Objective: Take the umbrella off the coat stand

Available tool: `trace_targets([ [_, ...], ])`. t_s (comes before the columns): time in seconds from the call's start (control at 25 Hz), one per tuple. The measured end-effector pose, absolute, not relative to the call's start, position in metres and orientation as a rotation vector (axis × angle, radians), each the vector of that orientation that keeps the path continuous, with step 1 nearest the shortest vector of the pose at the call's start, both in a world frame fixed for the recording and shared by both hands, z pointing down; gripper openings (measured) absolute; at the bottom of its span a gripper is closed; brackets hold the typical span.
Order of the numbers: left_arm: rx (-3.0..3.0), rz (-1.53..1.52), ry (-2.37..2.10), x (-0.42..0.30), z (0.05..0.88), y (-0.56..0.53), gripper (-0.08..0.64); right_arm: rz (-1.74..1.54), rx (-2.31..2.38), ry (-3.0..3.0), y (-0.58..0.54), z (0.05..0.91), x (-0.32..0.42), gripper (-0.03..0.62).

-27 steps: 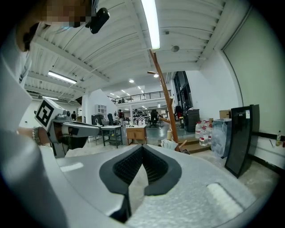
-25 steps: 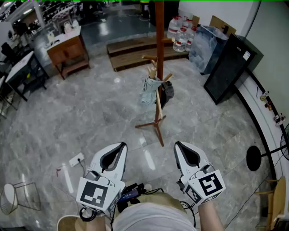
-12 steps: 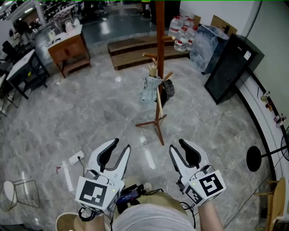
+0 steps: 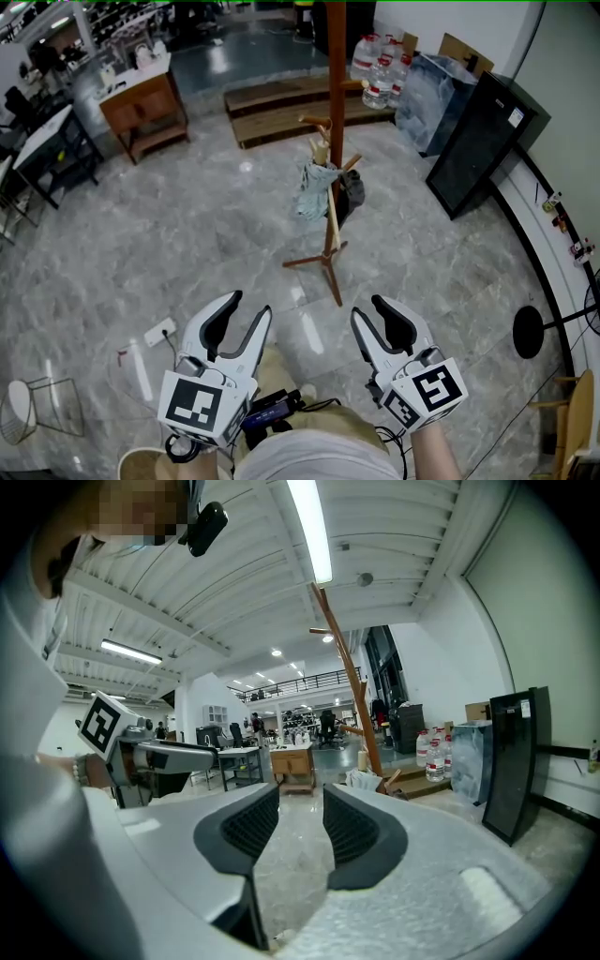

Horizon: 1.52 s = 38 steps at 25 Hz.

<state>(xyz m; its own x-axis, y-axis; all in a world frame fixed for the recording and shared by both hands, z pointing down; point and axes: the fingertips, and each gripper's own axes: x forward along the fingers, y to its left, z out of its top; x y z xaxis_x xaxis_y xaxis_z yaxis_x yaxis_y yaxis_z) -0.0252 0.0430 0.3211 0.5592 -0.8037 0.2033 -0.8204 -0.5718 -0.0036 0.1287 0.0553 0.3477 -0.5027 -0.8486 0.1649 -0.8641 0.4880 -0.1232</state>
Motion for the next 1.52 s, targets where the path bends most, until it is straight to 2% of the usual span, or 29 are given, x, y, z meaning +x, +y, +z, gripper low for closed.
trace_targets([
  [0.72, 2.833, 0.298, -1.224, -0.014, 0.316, -0.069, 0.181, 0.306, 1.662, -2.538, -0.039, 0.341, 0.125, 0.146],
  [1.52, 2.962, 0.383, -0.984, -0.041, 0.313, -0.187, 0.198, 0.338, 1.820, -2.434, -0.149, 0.332, 0.078, 0.146],
])
